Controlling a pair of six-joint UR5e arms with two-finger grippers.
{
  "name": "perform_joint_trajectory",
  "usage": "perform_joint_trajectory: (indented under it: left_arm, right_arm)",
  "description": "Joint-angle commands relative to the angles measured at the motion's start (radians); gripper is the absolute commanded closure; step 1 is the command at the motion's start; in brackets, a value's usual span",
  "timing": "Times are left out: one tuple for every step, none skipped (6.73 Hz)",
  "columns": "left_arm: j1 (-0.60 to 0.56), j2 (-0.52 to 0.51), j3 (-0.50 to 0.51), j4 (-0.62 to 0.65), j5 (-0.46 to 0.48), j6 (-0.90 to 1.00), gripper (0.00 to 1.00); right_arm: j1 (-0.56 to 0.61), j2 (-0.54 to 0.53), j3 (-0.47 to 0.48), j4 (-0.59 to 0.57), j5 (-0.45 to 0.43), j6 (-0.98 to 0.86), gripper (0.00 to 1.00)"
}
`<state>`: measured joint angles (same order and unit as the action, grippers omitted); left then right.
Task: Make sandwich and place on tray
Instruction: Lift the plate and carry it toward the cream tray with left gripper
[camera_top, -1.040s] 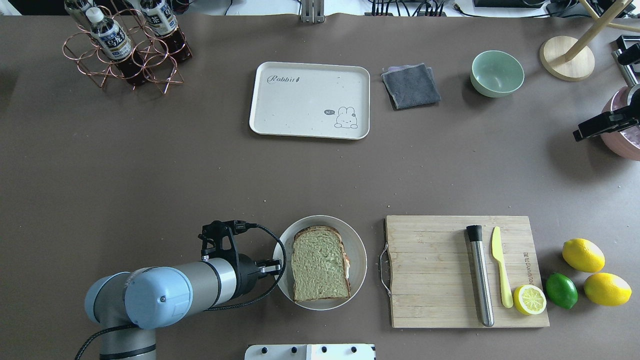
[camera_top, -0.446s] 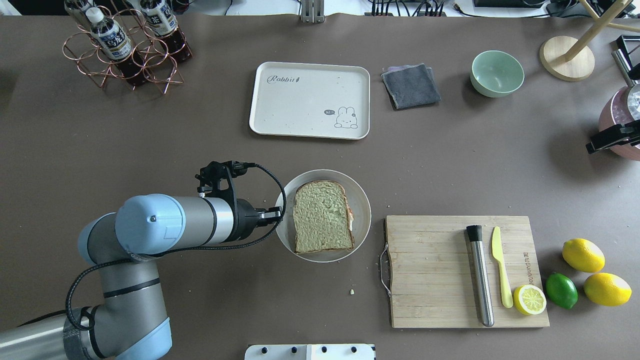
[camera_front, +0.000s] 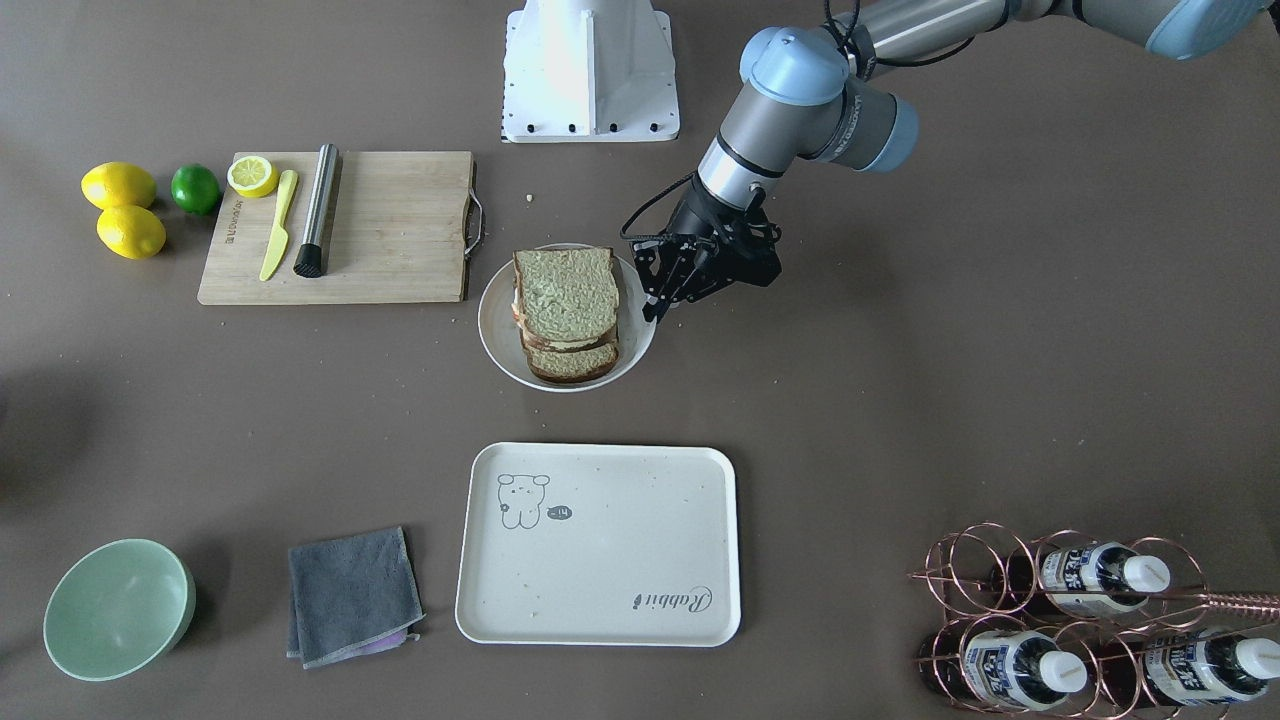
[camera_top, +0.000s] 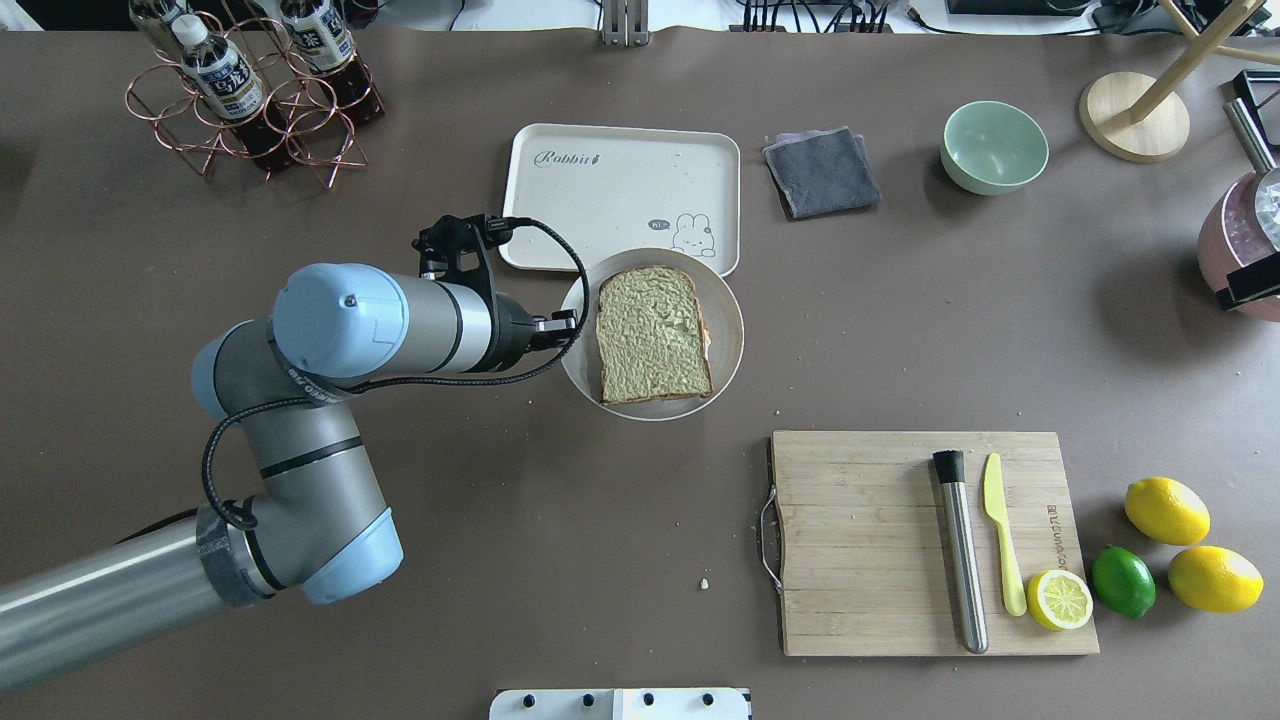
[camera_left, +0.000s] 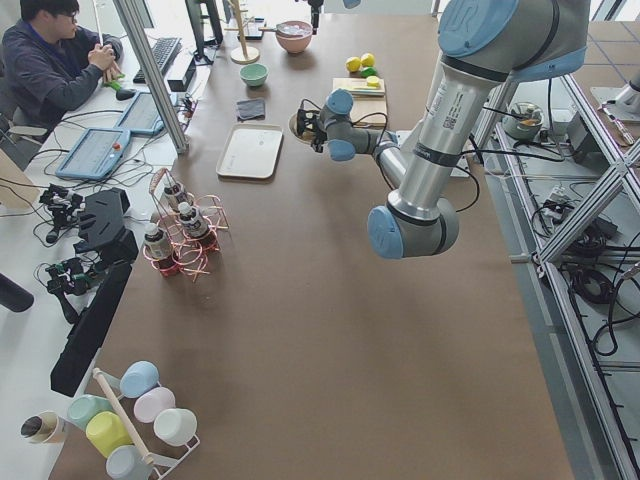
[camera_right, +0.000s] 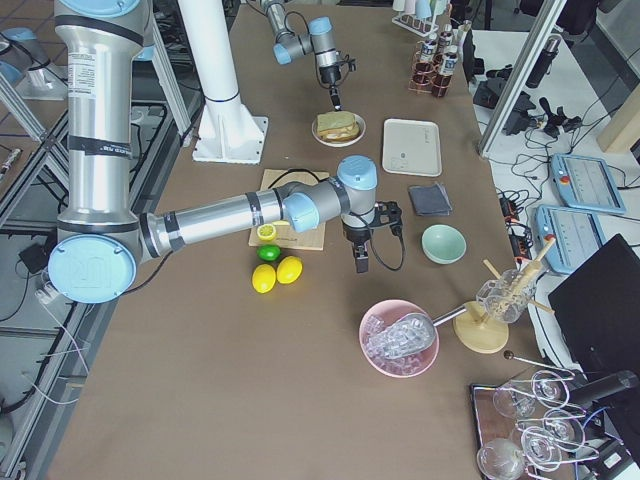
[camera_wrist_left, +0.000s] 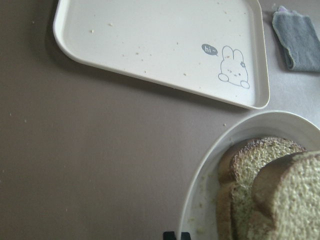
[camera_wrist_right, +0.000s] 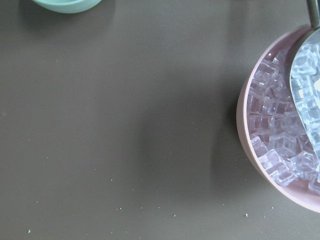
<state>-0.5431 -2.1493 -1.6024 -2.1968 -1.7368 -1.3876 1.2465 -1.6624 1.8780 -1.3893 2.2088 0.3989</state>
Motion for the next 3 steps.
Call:
perform_joint_trajectory:
  left_arm:
    - [-0.116,-0.14,0.201,-0.001,-0.088,0.054,1.0]
    - [-0.161,-0.218,0.323,-0.004,-0.105,0.082,1.0]
    - [-0.185,-0.268,0.399,-0.006,-0.11,0.085,1.0]
  right_arm:
    - [0.013,-0.022,0.0,0.001,0.0,0.0,0.0]
    - [0.016,-0.023,0.001,0.001,-0.001,0.0,0.0]
    - [0.019,-0.023,0.003,0.001,-0.001,0.0,0.0]
